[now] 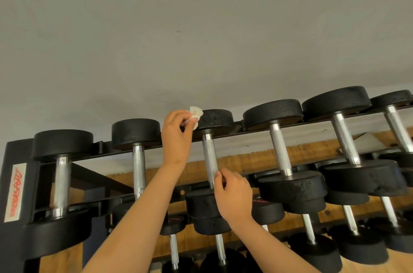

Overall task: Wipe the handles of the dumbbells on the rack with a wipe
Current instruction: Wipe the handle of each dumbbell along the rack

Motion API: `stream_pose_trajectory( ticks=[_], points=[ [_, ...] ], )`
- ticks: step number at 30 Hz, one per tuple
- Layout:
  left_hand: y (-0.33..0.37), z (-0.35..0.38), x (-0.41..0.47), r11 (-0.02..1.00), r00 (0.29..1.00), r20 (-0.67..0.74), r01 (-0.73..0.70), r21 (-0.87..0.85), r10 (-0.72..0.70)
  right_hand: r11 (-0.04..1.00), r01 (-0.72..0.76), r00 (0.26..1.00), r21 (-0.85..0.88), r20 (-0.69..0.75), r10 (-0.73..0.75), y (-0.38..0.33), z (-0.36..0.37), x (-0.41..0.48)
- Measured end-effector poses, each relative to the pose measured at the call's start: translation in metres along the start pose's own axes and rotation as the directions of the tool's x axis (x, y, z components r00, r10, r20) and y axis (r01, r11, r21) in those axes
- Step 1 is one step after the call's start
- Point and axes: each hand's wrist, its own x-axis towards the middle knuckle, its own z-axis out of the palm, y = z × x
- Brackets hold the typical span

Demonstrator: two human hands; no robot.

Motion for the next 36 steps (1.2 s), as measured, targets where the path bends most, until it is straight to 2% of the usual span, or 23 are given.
stream_pose_trajectory(
  ticks=[3,8,15,20,26,30,36],
  points=[
    [0.000,0.001,0.009,1.000,0.999,-0.026,0.022,-0.015,-0.022,1.000,-0.003,1.000,0.010,0.015,0.003,0.000,0.000,-0.001],
    [-0.003,0.004,-0.030,0.985,0.989,-0.090,0.106,-0.135,-0.119,1.000,-0.003,1.000,-0.006,0.022,0.003,0.001,0.001,-0.001],
    [-0.009,-0.004,0.007,0.970,0.970,-0.090,0.215,-0.113,-0.225,1.000,-0.012,0.999,-0.004,0.032,0.012,0.000,-0.002,0.000],
    [-0.013,0.001,-0.031,0.940,0.949,-0.126,0.257,-0.225,-0.290,1.000,-0.028,0.999,-0.011,0.043,0.029,-0.004,-0.005,-0.001],
    [-0.020,0.002,0.006,0.894,0.898,-0.137,0.380,-0.238,-0.418,0.999,-0.038,0.998,-0.004,0.046,0.038,-0.005,-0.007,0.000],
    [-0.018,0.009,-0.016,0.841,0.855,-0.168,0.414,-0.349,-0.490,0.998,-0.062,0.996,0.001,0.069,0.062,-0.001,-0.002,-0.002],
    [-0.029,0.005,-0.006,0.833,0.856,-0.139,0.429,-0.350,-0.499,0.995,-0.101,0.992,0.016,0.079,0.099,-0.002,-0.004,-0.002]
  ],
)
